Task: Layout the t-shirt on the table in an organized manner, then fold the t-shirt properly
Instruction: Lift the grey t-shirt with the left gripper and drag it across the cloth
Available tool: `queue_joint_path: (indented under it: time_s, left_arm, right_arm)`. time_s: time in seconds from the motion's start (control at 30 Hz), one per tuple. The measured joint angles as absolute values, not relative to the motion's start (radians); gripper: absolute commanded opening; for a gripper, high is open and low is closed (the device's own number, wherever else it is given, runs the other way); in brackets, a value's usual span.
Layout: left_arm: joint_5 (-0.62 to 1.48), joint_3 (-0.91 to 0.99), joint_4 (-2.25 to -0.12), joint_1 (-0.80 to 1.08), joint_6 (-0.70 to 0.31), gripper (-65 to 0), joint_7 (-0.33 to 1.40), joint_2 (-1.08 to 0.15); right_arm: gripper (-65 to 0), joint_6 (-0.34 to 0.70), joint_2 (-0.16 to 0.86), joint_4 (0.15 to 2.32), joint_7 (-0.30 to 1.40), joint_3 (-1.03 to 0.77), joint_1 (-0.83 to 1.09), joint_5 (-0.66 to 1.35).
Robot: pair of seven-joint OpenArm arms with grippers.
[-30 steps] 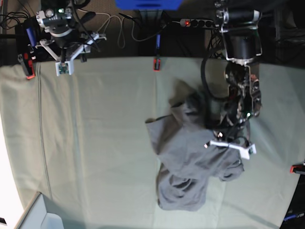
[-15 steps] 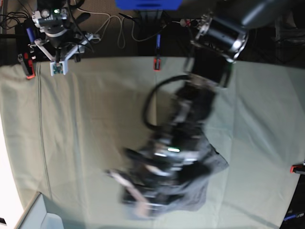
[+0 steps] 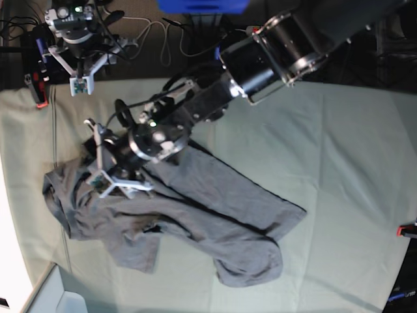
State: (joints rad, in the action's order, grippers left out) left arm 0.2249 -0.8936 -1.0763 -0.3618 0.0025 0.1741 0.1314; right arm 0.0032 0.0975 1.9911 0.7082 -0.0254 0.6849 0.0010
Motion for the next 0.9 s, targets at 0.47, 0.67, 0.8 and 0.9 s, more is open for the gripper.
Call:
queue_joint_path:
  time_s: [0.47,0.67,0.8,0.9]
  left_arm:
    - [0.226,0.028,-0.966,-0.239,0.010,-28.8,0.162,0.003]
    - [0.229,0.136,-0.712,-0.374,0.014,-28.8,0.167,0.002]
    - [0.220,0.142,-0.632,-0.400,0.011,-28.8,0.114,0.020]
    - [0.221,0.142,-0.561,-0.448,0.011,-29.2,0.110,0.025]
  right_arm:
    - [-38.9,0.004,0.088,1.991,0.710,-0.022,0.684,0.004]
    - [-38.9,0.004,0.080,1.991,0.710,-0.020,0.682,0.005]
    - [-38.9,0.004,0.083,1.991,0.706,-0.020,0.680,0.005]
    - [-38.9,0.004,0.083,1.991,0.709,-0.020,0.682,0.005]
